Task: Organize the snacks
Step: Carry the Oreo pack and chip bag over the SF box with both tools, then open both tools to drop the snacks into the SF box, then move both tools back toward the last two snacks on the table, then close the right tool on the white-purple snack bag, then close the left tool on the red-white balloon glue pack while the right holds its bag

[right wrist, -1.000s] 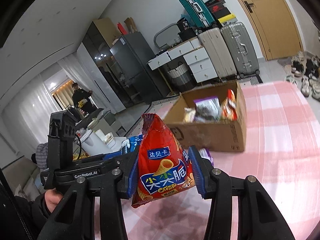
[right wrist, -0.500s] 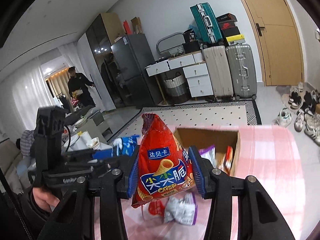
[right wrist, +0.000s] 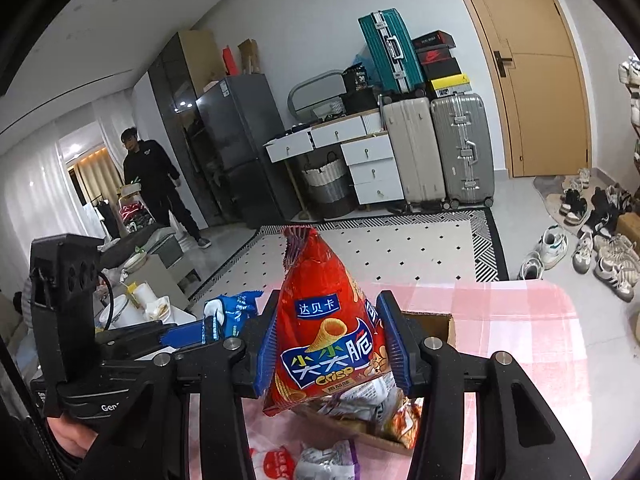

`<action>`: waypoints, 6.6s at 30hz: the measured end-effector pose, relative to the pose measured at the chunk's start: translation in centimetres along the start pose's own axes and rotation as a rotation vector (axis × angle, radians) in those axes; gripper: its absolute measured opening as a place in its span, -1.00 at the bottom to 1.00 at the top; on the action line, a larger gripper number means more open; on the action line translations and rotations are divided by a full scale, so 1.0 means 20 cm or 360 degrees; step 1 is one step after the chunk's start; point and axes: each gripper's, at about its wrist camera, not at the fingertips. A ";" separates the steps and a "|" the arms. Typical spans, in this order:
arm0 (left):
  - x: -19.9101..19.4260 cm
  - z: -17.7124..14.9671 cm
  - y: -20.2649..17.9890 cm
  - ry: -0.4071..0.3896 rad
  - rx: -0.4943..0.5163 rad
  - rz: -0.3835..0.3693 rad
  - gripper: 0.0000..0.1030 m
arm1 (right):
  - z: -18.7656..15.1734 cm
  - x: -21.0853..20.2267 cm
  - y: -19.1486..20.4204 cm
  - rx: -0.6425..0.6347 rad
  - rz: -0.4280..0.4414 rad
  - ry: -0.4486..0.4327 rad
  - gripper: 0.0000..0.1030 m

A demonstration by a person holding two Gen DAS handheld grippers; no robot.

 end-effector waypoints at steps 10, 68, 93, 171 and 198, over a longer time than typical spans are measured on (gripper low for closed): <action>0.40 -0.03 0.08 0.0148 -0.0057 -0.0013 -0.18 | 0.01 0.35 -0.15 0.0136 -0.0069 0.0076 -0.09; -0.31 -0.41 -0.06 -0.0078 -0.0030 0.0188 0.98 | -0.52 -0.30 0.17 0.0042 0.0028 -0.0144 0.94; -0.15 -0.93 0.00 0.0073 -0.0136 0.0243 0.98 | -0.97 -0.12 -0.03 0.0167 -0.0137 0.0118 0.98; 0.24 -1.19 0.07 0.0434 -0.0187 0.0150 0.98 | -0.99 -0.02 -0.18 0.0202 0.0019 0.0213 0.11; 0.47 -1.08 0.04 0.0452 -0.0072 -0.0030 -0.21 | -1.15 -0.21 -0.30 0.0290 -0.0061 0.0243 0.11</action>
Point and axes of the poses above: each gripper's, at about its wrist camera, not at the fingertips, and x roughly the way its jaws point, y to its left, z to its top, and after that the axes turned 9 degrees about x, right-handed
